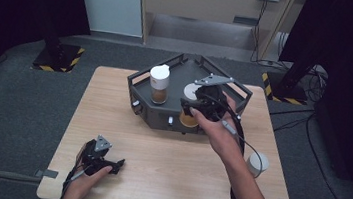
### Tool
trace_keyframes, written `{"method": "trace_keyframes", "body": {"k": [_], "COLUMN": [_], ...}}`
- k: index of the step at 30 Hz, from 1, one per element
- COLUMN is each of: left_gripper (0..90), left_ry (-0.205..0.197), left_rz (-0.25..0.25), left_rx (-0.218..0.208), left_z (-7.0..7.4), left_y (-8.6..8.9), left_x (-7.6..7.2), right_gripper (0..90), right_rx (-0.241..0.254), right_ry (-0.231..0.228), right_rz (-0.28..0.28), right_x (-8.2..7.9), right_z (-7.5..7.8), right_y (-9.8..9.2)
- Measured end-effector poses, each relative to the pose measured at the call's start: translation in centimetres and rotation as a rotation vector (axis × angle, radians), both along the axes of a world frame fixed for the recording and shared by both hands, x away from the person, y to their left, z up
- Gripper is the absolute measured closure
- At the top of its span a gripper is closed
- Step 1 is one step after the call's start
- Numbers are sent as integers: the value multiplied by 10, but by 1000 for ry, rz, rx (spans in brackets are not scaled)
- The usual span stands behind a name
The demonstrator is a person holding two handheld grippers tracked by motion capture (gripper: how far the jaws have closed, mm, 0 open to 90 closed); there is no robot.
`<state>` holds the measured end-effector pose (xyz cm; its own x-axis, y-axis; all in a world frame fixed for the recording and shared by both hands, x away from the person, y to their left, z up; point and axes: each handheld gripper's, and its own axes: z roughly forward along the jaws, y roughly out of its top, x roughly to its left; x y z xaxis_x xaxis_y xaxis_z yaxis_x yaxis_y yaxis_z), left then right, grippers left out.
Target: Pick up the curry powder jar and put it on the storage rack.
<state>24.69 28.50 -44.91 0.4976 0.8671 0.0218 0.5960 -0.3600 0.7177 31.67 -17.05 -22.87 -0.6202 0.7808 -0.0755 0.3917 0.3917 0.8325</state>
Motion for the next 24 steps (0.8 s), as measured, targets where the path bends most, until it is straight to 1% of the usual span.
{"method": "trace_keyframes", "body": {"k": [12, 16, 24], "left_gripper": [5, 5, 5], "left_ry": [0, 0, -1], "left_rz": [1, 1, 1], "left_rx": [1, 1, 1], "left_z": [0, 0, 0], "left_y": [0, 0, 0], "left_x": [0, 0, 0], "right_gripper": [342, 342, 342], "right_rx": [9, 22, 20], "right_ry": [2, 6, -1], "right_rz": [-27, -37, -57], "right_x": [10, 13, 20], "right_z": [10, 13, 21], "right_y": [0, -3, -4]}}
